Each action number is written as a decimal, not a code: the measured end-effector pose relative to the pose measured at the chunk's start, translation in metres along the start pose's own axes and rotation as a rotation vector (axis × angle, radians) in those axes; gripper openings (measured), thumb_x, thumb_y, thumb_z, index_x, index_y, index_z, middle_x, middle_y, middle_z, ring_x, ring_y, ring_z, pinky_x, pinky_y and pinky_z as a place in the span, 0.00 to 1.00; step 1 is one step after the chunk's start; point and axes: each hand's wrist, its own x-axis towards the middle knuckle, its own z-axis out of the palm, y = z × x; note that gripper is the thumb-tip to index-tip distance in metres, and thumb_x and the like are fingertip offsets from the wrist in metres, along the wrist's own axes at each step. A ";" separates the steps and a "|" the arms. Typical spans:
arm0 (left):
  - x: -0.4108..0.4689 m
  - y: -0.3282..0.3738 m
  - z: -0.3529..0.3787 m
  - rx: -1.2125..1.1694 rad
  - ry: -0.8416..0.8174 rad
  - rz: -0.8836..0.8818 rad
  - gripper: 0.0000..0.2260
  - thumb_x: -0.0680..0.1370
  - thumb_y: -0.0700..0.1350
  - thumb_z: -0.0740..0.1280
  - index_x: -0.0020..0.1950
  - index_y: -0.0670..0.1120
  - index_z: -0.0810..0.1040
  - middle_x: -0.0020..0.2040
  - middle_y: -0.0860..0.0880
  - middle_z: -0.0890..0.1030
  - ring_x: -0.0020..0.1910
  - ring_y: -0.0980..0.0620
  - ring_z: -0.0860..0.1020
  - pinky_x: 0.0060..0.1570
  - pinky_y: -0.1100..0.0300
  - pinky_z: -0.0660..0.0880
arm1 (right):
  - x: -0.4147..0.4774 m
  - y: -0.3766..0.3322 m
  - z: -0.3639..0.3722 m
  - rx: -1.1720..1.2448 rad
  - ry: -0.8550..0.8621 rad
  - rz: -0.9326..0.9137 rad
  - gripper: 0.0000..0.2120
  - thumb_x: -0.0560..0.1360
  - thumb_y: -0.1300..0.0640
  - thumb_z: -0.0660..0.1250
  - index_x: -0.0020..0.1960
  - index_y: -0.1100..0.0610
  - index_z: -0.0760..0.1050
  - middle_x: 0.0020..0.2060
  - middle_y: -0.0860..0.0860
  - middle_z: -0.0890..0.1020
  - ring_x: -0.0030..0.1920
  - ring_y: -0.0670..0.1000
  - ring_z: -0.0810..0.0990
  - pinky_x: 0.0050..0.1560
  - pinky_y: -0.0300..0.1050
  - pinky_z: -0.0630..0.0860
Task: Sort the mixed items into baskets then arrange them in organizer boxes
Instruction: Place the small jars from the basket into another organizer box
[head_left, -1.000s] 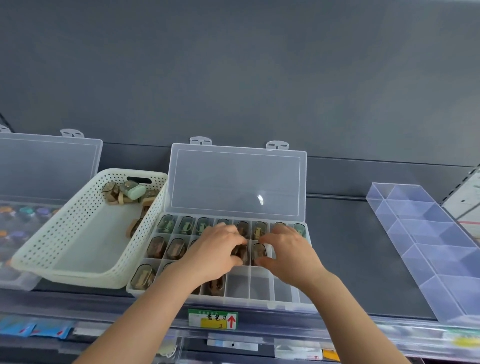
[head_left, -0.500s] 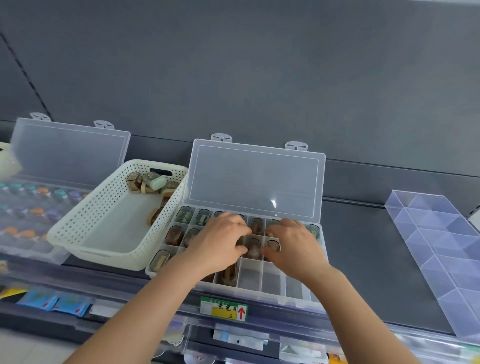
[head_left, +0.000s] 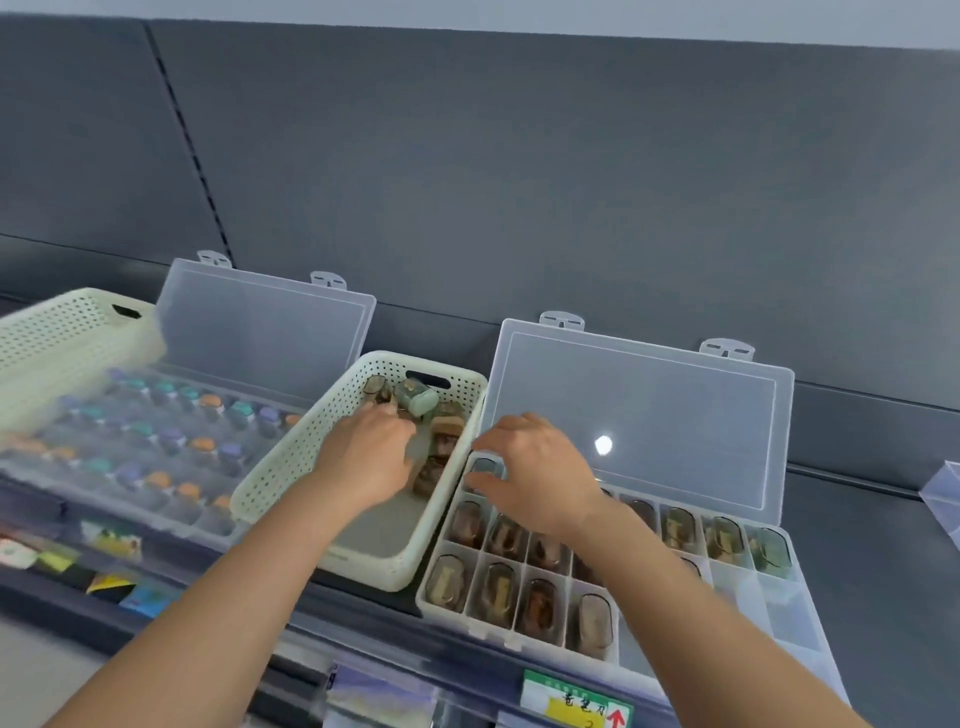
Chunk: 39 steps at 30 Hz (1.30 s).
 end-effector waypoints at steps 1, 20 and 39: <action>0.006 -0.011 0.002 0.029 -0.031 -0.016 0.13 0.77 0.46 0.64 0.61 0.46 0.76 0.58 0.48 0.74 0.59 0.48 0.71 0.59 0.52 0.72 | 0.012 -0.008 0.004 -0.028 -0.032 -0.006 0.18 0.76 0.46 0.64 0.61 0.52 0.77 0.55 0.51 0.79 0.58 0.54 0.72 0.58 0.50 0.72; 0.100 -0.071 0.041 0.283 0.008 0.113 0.15 0.74 0.34 0.60 0.60 0.40 0.75 0.59 0.42 0.71 0.61 0.43 0.68 0.61 0.55 0.67 | 0.095 -0.048 0.061 -0.551 -0.413 0.044 0.13 0.71 0.48 0.68 0.52 0.55 0.77 0.47 0.52 0.79 0.54 0.56 0.72 0.60 0.51 0.61; -0.005 0.000 -0.021 -0.537 0.133 0.114 0.26 0.76 0.46 0.68 0.73 0.53 0.67 0.68 0.55 0.69 0.63 0.55 0.70 0.56 0.61 0.66 | -0.019 -0.012 0.004 0.369 0.190 0.178 0.24 0.66 0.47 0.76 0.57 0.47 0.69 0.46 0.41 0.73 0.43 0.41 0.73 0.44 0.32 0.72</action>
